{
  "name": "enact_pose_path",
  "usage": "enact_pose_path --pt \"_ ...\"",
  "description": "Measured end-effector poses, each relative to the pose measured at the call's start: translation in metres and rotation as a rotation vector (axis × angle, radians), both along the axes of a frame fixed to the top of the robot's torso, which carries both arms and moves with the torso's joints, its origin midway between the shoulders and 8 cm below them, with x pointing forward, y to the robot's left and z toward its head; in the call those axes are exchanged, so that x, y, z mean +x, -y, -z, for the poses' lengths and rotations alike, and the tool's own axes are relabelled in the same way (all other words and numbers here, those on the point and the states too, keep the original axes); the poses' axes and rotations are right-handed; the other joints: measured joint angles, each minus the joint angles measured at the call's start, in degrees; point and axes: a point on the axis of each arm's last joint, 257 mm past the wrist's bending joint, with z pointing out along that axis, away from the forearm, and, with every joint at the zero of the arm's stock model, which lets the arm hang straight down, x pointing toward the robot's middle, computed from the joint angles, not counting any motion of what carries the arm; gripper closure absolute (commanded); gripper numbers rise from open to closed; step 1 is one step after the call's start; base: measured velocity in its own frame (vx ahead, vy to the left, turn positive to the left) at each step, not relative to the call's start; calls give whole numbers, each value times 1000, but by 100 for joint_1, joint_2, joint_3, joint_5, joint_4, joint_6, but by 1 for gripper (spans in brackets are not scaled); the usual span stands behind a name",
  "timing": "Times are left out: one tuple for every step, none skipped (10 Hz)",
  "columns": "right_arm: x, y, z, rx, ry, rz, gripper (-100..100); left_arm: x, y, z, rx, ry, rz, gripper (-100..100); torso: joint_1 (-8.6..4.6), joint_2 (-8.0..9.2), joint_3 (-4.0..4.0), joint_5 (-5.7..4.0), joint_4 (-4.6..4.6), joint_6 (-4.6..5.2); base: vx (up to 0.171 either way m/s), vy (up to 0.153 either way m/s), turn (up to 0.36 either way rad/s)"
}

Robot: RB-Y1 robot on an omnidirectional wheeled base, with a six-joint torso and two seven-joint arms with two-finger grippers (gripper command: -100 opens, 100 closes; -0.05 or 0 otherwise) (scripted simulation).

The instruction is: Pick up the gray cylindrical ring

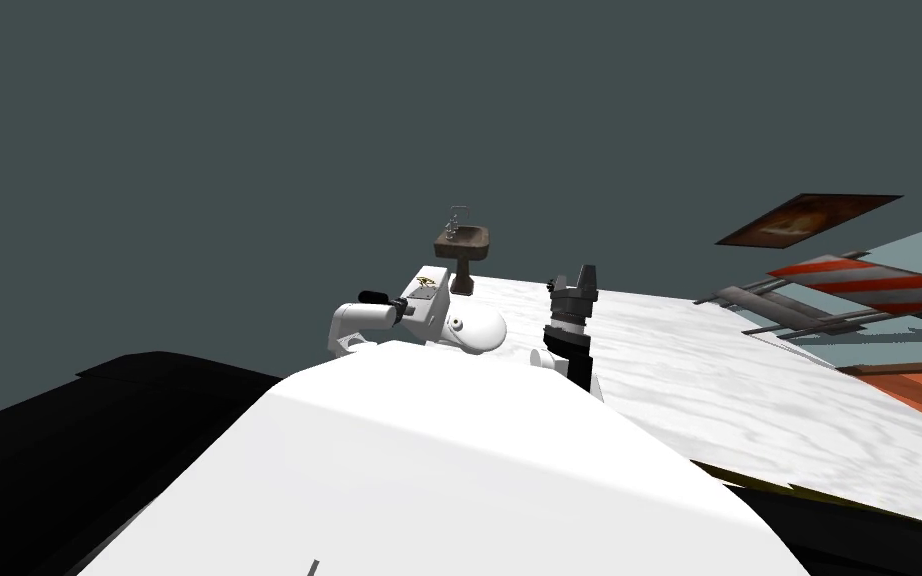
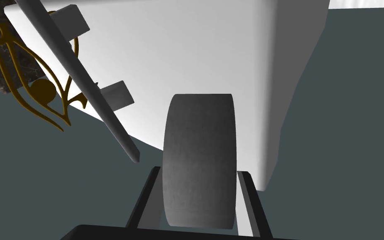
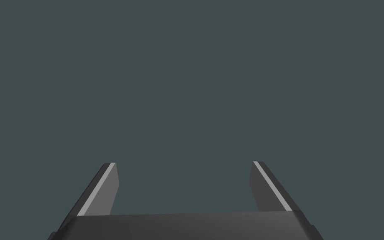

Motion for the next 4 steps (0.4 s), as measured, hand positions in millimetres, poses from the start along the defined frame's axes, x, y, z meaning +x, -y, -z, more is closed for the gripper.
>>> enact_pose_path --pt "0 0 0 0 0 0 0 -2 -1 -3 1 3 -4 100 -3 2 2 -2 2 0 0 -9 15" --pt "0 0 0 0 0 0 0 -6 -1 -7 2 3 -7 100 -5 5 4 -2 3 3 -1 -8 1" --pt "0 0 0 0 0 0 0 -9 -2 -11 3 3 -8 100 -6 7 6 -3 5 6 0 0 0" --pt "0 0 0 0 0 0 0 -10 -2 -12 2 1 -9 0 -4 6 5 -2 5 9 0 0 0"
